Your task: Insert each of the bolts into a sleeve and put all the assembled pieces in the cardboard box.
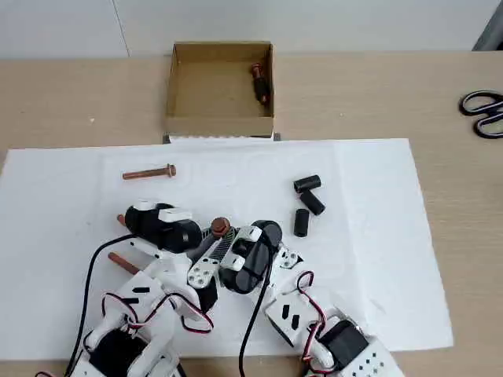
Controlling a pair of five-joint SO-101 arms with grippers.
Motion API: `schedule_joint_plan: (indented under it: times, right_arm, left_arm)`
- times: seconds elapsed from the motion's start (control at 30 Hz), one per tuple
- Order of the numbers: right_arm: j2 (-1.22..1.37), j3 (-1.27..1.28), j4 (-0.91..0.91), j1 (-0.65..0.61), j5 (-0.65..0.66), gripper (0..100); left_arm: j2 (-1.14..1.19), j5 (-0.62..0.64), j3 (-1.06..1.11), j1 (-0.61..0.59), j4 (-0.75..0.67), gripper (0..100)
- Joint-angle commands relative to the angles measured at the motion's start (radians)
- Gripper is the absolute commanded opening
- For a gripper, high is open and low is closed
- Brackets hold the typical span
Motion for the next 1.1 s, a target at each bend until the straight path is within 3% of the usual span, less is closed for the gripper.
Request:
schedule_joint_plan:
  times: [0.0,0.23,0.57,1.07]
  right_arm:
    - [-0.021,0.015,-0.064,-0.007,0.009,0.3]
    - [-0.021,0.015,-0.064,-0.007,0.009,0.3]
    - [-0.021,0.015,-0.058,-0.007,0.008,0.3]
    - [-0.013,0.015,-0.054,-0.005,0.008,0.3]
  left_arm:
    - [0.002,-0.021,0.054,0.018,0.003,2]
    - [0.000,-0.021,0.054,0.018,0.008,15]
    - [0.000,-0.021,0.048,0.015,0.005,15]
    - [0.002,-0.023,-0.125,0.011,0.008,16]
